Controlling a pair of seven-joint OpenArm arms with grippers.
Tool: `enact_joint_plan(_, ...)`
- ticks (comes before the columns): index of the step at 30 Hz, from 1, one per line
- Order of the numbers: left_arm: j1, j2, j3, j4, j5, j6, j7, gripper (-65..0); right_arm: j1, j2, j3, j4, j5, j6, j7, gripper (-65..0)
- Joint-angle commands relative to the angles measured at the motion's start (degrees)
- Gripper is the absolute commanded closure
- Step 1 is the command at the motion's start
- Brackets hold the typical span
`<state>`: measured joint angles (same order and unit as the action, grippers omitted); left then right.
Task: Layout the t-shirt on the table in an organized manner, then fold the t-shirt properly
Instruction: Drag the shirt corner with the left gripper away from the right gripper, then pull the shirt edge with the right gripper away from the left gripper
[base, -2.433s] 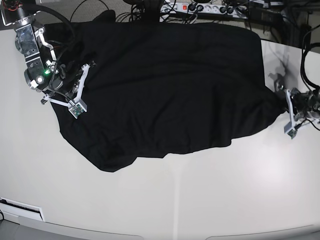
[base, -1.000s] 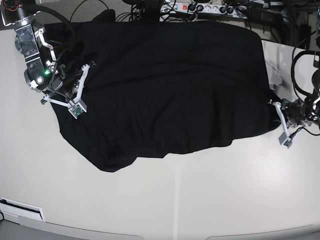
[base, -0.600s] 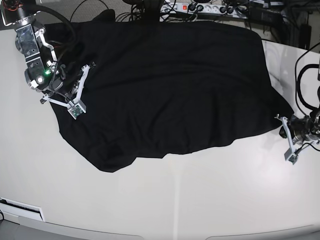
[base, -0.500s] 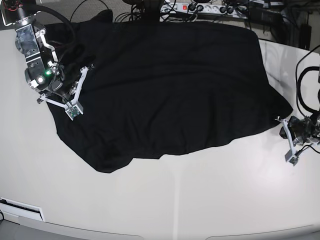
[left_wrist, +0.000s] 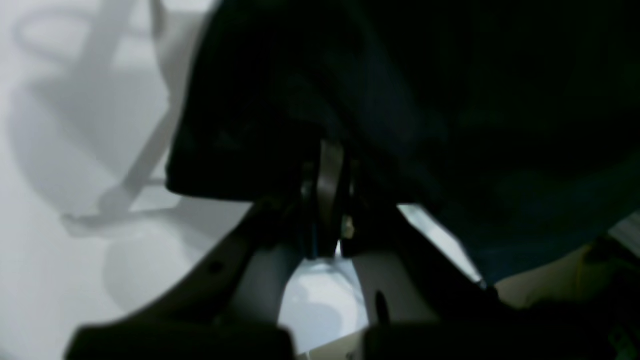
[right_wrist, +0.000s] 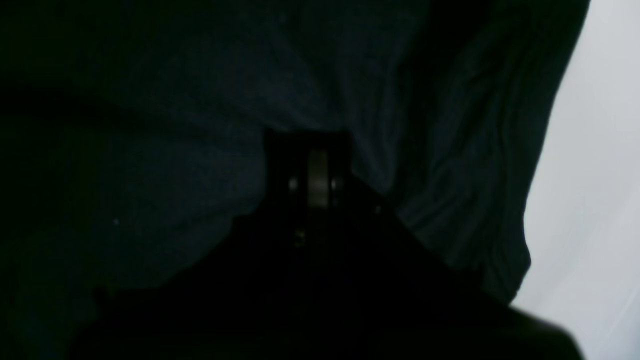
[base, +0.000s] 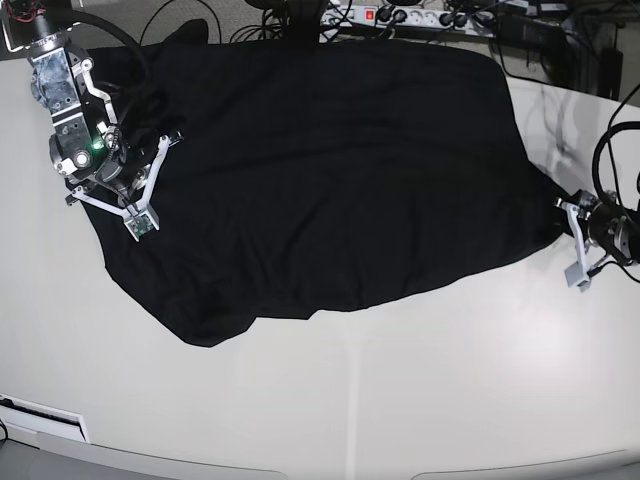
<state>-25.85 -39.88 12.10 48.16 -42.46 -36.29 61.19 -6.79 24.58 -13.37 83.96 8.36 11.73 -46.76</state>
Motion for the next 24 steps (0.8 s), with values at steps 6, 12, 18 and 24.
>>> enact_joint_plan(6, 3.76, -0.70, -0.44, 0.68, 0.94, -0.20, -6.12, 0.0, 0.15, 0.83, 0.28, 0.09, -0.94, -0.42, -1.55, 0.0)
enact_joint_plan(12, 8.28, -0.44, -0.44, 0.68, 10.88, -0.17, -13.16, 0.0, 0.15, 0.85, 0.28, 0.09, -2.78, -2.40, -2.45, 0.0)
enact_joint_plan(18, 10.78, -0.48, -0.44, 0.68, 19.12, 1.55, -17.49, 0.0, 0.15, 1.01, 0.44, 0.09, -5.86, -5.49, -3.48, 0.0)
enact_joint_plan(24, 10.45, -1.42, -0.44, 0.70, 21.64, 1.84, -20.83, 0.0, 0.15, 0.98, 2.32, 0.07, -5.86, -7.04, -3.67, 0.0)
